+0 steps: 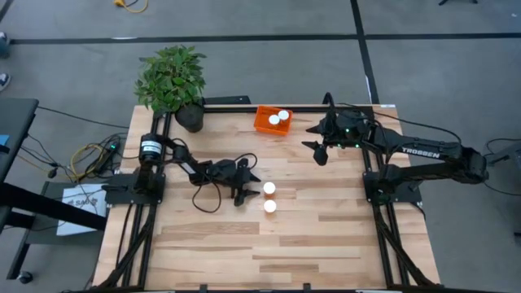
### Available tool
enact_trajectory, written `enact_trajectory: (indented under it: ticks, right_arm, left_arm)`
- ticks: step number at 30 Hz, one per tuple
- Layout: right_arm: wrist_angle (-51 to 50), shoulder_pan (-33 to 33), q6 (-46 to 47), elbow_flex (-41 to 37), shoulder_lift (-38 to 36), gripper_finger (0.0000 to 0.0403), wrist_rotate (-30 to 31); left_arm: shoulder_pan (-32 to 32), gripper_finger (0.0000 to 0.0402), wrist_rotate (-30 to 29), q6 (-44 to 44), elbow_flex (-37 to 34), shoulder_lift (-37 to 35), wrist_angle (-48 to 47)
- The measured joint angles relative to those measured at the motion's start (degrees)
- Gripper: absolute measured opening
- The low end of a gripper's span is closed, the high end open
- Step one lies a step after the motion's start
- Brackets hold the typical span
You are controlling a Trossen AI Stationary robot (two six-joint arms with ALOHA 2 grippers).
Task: Pick and place pill bottles into a basket
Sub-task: Put the orange medicine bottle into the orange bin
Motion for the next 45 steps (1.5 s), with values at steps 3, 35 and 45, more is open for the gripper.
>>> enact_trajectory:
  ticks: [3,35,45]
  right_arm:
    - [-0.16,0.02,0.76,0.02,0.00,0.0230,-0.05]
    - [-0.27,0.04,1.48,0.04,0.00,0.0230,-0.25]
    - [-0.25,0.09,1.48,0.04,0.00,0.0230,-0.23]
  left_arm:
    - [0.02,0.0232,0.30,1.10,0.86,0.00,-1.70]
    - [0.76,0.0232,1.08,7.17,8.73,0.15,-10.14]
    - [0.72,0.0232,0.93,10.33,8.73,0.11,-10.06]
